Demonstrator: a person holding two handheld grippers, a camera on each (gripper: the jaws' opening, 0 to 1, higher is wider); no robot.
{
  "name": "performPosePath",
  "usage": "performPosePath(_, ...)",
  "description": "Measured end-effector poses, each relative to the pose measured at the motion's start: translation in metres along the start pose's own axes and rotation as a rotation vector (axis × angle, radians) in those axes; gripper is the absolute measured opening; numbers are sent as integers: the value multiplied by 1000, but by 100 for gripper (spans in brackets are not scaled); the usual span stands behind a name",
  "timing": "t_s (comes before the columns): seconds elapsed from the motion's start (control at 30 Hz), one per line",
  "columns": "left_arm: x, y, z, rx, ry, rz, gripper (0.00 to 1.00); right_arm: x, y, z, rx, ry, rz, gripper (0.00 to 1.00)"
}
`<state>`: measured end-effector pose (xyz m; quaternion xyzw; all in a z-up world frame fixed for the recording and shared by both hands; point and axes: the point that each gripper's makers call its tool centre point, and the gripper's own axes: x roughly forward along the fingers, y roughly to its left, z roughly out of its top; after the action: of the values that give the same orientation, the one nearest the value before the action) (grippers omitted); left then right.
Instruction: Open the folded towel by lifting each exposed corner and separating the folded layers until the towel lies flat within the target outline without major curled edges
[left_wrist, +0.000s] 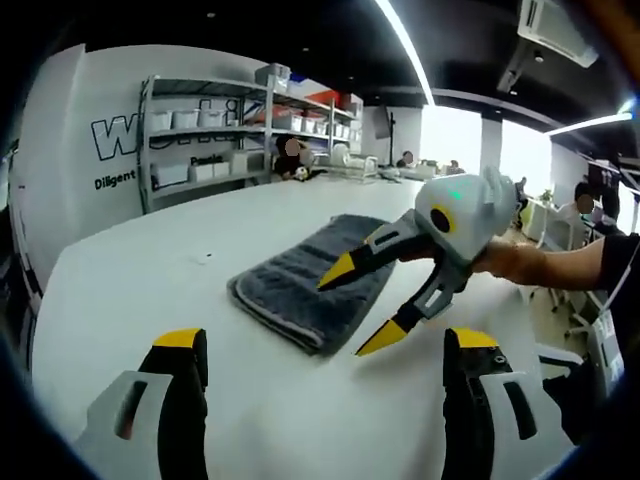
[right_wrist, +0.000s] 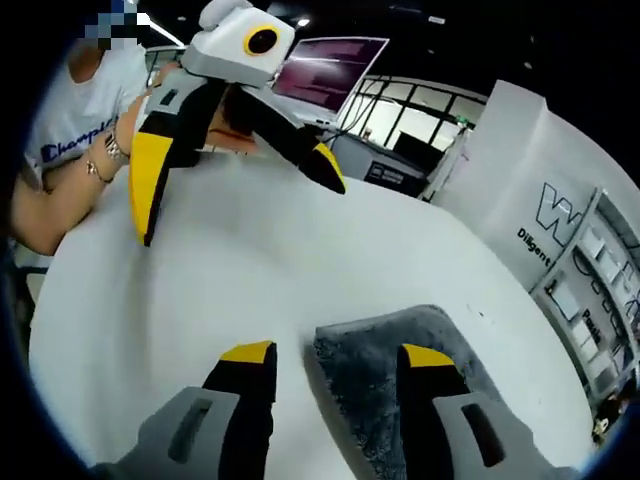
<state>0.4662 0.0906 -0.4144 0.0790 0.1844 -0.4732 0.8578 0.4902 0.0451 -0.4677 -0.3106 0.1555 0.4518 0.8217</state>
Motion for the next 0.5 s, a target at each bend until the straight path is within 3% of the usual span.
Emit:
performPosePath(0.37, -1, 2, -2, -19, 1, 2, 96, 19, 7, 1, -45, 23, 15, 25)
performPosePath(0.5, 0, 5, 0, -21, 2, 1, 96, 20, 11, -2, -72, 31, 3, 12)
